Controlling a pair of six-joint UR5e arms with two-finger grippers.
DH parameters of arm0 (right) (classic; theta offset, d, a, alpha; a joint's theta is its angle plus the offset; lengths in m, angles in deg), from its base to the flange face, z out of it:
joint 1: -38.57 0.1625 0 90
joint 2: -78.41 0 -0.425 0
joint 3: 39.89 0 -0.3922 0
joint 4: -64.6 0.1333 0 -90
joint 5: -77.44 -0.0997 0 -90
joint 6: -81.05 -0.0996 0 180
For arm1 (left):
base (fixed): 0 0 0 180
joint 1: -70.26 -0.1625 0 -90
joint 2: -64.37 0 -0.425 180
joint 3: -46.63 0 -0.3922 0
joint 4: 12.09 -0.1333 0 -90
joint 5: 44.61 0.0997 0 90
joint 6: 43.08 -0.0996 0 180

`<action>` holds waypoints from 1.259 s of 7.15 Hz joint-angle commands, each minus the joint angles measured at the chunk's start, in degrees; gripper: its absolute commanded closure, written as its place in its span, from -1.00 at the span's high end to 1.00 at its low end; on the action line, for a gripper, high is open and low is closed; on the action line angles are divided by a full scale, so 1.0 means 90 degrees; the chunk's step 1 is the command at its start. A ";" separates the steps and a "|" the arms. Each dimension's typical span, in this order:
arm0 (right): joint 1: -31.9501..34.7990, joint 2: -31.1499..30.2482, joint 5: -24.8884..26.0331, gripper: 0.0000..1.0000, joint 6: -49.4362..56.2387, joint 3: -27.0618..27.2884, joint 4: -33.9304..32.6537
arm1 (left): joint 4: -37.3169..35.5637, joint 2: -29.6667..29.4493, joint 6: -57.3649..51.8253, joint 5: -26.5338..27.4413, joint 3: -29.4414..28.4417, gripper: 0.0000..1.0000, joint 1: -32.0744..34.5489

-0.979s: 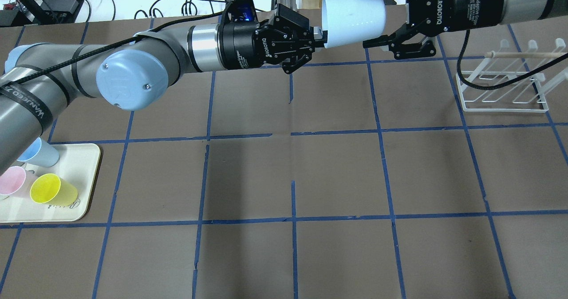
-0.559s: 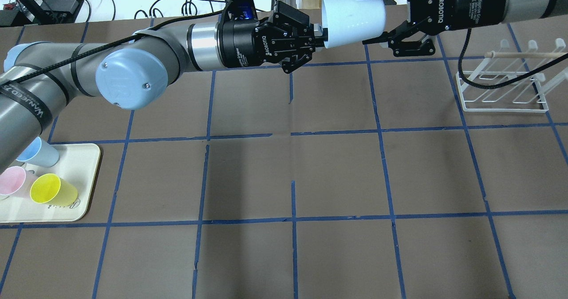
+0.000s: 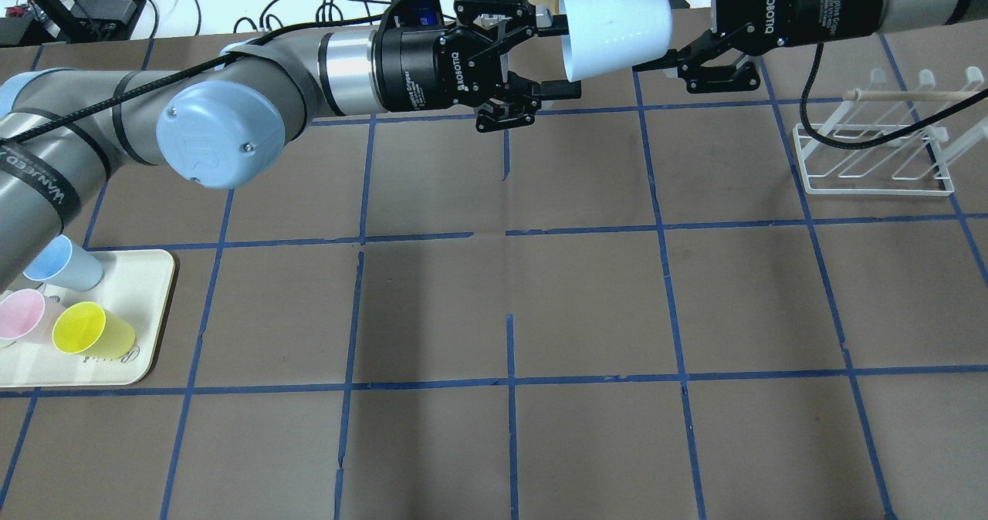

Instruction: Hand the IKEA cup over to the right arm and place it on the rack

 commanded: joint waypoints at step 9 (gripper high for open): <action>0.0000 0.0345 0.7909 -0.97 0.0039 -0.0325 -0.2626 | -0.1224 0.0604 0.1727 0.8635 -0.0896 1.00 -0.1160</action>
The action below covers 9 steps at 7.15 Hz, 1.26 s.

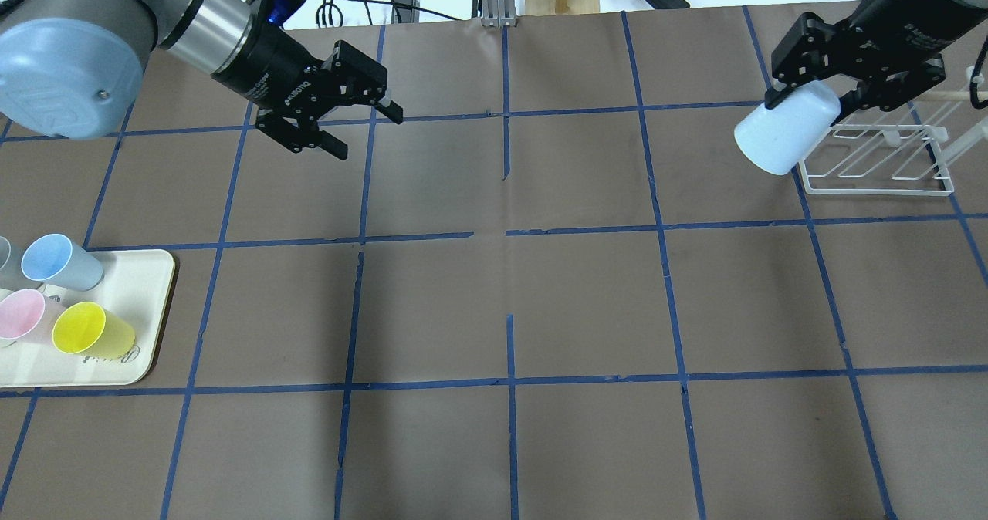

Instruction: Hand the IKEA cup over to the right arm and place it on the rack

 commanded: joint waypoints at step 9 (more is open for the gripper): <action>-0.0936 0.1498 0.1854 -1.00 0.1072 0.0024 -0.2466 | 0.0274 0.0625 0.0446 0.3022 -0.0078 1.00 0.0783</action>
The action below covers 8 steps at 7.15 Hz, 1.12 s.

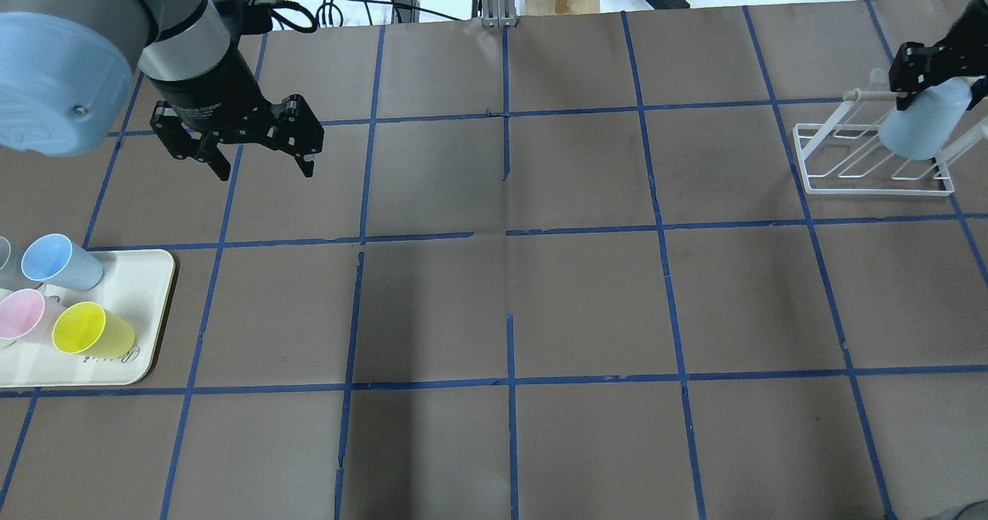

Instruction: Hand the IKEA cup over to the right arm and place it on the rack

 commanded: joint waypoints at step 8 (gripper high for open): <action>0.0050 0.0470 -0.0017 -1.00 0.0002 0.0381 -0.0890 | 0.0022 0.0058 -0.0088 -0.0613 -0.0039 1.00 -0.0132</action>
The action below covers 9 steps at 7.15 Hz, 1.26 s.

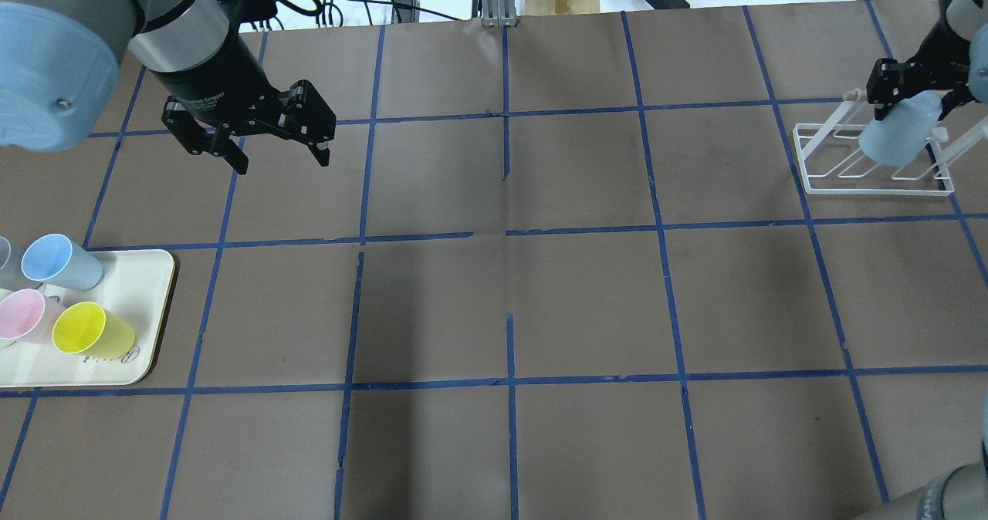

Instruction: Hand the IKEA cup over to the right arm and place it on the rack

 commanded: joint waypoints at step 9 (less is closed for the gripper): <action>0.0010 -0.0743 -0.0039 1.00 0.0020 0.0125 0.0060 | 0.0029 0.0065 -0.0333 0.0588 0.0058 1.00 -0.0075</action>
